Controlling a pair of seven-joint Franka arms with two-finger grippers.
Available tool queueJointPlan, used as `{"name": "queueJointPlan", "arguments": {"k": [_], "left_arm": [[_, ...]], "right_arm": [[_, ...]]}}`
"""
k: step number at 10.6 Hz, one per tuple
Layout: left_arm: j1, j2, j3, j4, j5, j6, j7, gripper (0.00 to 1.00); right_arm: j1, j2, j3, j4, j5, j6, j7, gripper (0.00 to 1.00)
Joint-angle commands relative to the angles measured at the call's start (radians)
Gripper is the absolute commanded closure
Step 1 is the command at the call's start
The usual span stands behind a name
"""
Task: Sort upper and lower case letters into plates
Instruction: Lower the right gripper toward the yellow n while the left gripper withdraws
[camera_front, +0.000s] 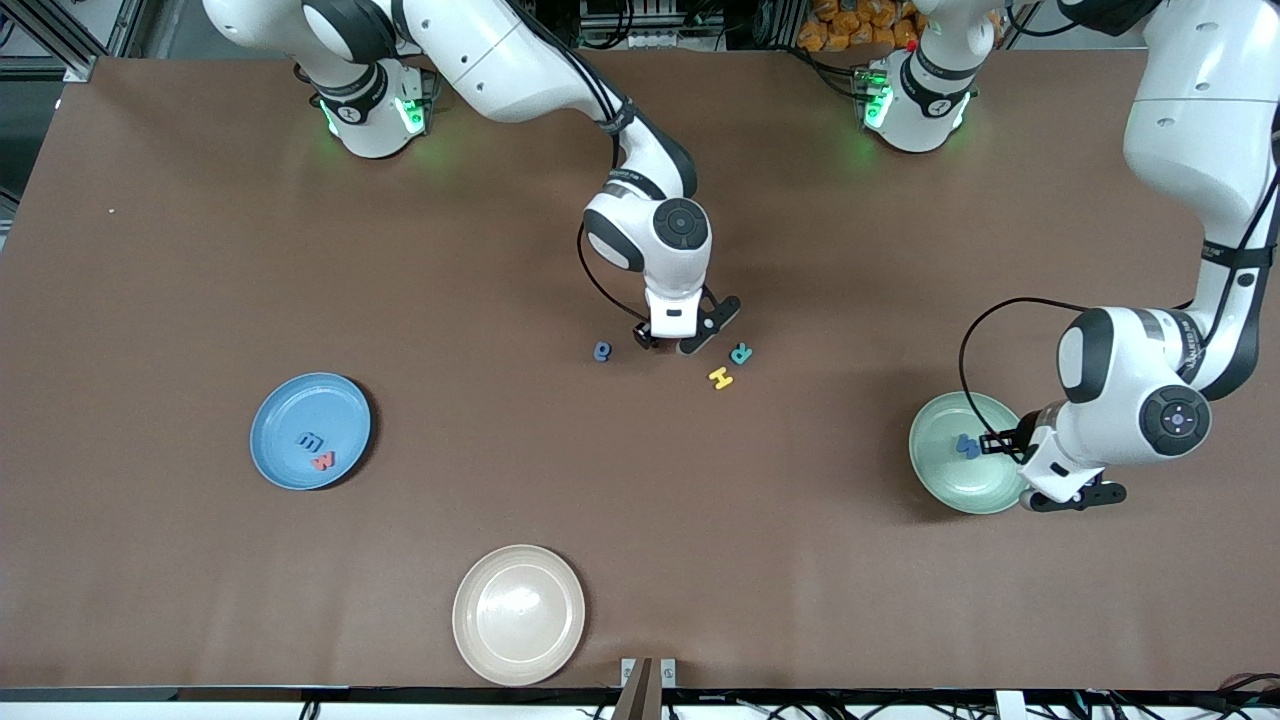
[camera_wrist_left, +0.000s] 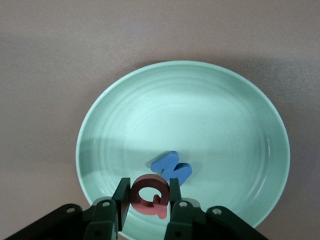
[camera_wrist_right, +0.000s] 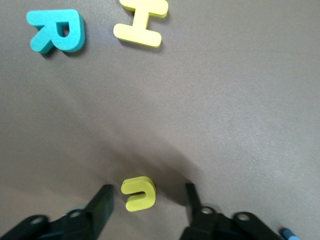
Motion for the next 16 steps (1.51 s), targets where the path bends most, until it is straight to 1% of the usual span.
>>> {"name": "queueJointPlan", "arguments": {"k": [1,2,4,5,7,9,10,12,14,16], "left_arm": [[0.004,-0.005,-0.006,0.003,0.021,0.009,-0.003,0.00],[0.003,-0.012,-0.006,0.004,0.021,0.001,-0.002,0.00],[0.004,-0.063,-0.006,0.009,0.021,-0.006,0.009,0.00],[0.003,-0.092,-0.008,0.015,0.020,-0.034,0.009,0.00],[-0.006,-0.150,-0.015,0.016,0.021,-0.069,0.007,0.00],[-0.012,-0.172,-0.021,0.016,0.021,-0.083,0.009,0.00],[-0.026,-0.172,-0.037,0.016,0.021,-0.083,0.001,0.00],[-0.089,-0.184,-0.040,0.021,0.035,-0.083,0.000,0.00],[-0.202,-0.190,-0.040,0.022,0.035,-0.080,-0.004,0.00],[-0.300,-0.184,-0.040,0.030,0.037,-0.066,-0.002,0.00]], "right_arm": [[-0.007,-0.018,0.005,-0.019,-0.002,-0.024,0.018,1.00],[-0.008,-0.026,0.004,-0.016,-0.001,-0.035,0.030,1.00],[-0.015,-0.038,0.001,-0.004,0.001,-0.038,0.101,1.00],[-0.041,-0.056,0.001,-0.004,0.001,-0.040,0.110,1.00],[-0.119,-0.101,0.001,-0.004,0.001,-0.051,0.098,1.00],[-0.222,-0.123,0.002,-0.002,-0.004,-0.049,0.080,1.00],[-0.262,-0.132,0.001,-0.002,-0.010,-0.048,0.063,1.00],[-0.337,-0.138,0.001,-0.002,-0.015,-0.051,0.056,1.00],[-0.430,-0.150,-0.001,-0.008,-0.016,-0.054,0.041,1.00],[-0.532,-0.150,0.001,-0.012,-0.015,-0.061,-0.037,1.00]]}}
